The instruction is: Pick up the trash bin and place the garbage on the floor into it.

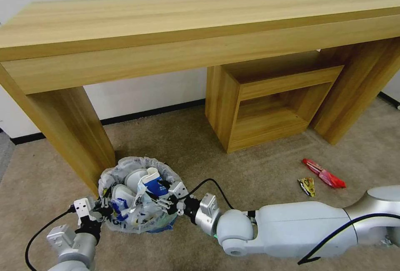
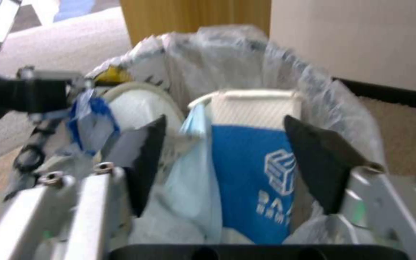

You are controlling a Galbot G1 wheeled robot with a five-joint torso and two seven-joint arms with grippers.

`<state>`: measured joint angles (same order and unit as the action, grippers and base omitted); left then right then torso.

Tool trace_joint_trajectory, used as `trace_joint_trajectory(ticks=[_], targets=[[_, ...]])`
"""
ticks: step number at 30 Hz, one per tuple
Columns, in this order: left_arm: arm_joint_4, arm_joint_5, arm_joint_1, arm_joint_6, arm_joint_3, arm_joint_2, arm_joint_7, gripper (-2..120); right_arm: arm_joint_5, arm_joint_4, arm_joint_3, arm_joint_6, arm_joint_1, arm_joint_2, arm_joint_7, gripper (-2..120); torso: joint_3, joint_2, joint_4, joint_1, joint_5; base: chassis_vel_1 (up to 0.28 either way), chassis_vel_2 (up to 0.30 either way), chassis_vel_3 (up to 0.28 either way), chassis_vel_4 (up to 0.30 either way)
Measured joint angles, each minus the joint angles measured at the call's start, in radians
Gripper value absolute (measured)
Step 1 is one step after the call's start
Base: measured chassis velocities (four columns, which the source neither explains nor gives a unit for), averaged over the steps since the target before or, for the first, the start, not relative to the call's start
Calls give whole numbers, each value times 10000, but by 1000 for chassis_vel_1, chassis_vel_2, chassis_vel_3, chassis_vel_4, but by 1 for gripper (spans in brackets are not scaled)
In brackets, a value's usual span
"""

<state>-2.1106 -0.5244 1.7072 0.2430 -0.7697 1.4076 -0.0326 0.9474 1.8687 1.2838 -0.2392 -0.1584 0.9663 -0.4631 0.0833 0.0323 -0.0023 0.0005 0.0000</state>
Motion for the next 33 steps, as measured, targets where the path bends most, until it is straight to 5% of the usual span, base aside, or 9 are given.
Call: trace_joint_trajectory(ticks=[7,15,24,33], targets=[[15,45,38,0,45,-13,19,3,-66,-121,-335,-4,-110,-20,-6,94,0,0,0,0,0,0,0,0,0],[66,42,55,30,27,-119,23,3,-14,-106,-977,-13,-360,-32,-11,95,0,0,0,0,0,0,0,0,0],[139,-28,104,98,-62,-366,6,3,708,517,-3331,368,-1497,-489,-374,96,0,0,2,0,0,0,0,0,0],[162,-51,230,101,-158,-463,-7,3,2077,1167,-6267,1307,-3317,-1297,-2249,100,0,0,-1,0,2,0,0,0,0]])
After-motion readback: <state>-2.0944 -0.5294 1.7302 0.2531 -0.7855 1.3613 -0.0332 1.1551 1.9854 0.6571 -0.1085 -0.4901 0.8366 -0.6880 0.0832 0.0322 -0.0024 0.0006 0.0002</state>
